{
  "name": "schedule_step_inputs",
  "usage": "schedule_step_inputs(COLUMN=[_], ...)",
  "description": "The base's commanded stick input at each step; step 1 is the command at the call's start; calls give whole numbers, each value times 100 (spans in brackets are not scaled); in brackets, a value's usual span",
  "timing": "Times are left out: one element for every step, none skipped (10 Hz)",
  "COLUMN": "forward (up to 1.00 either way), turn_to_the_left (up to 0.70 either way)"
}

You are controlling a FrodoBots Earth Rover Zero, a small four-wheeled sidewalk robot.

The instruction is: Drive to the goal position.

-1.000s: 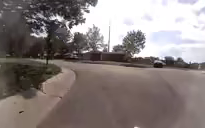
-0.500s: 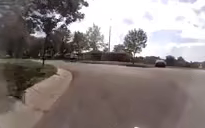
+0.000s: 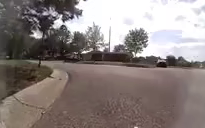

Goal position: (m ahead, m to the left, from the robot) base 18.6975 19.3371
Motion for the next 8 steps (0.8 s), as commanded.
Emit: schedule_step_inputs(forward=[100,100,100,100,100,100,100,100], turn_to_the_left=[2,2,2,3,3,3,3,2])
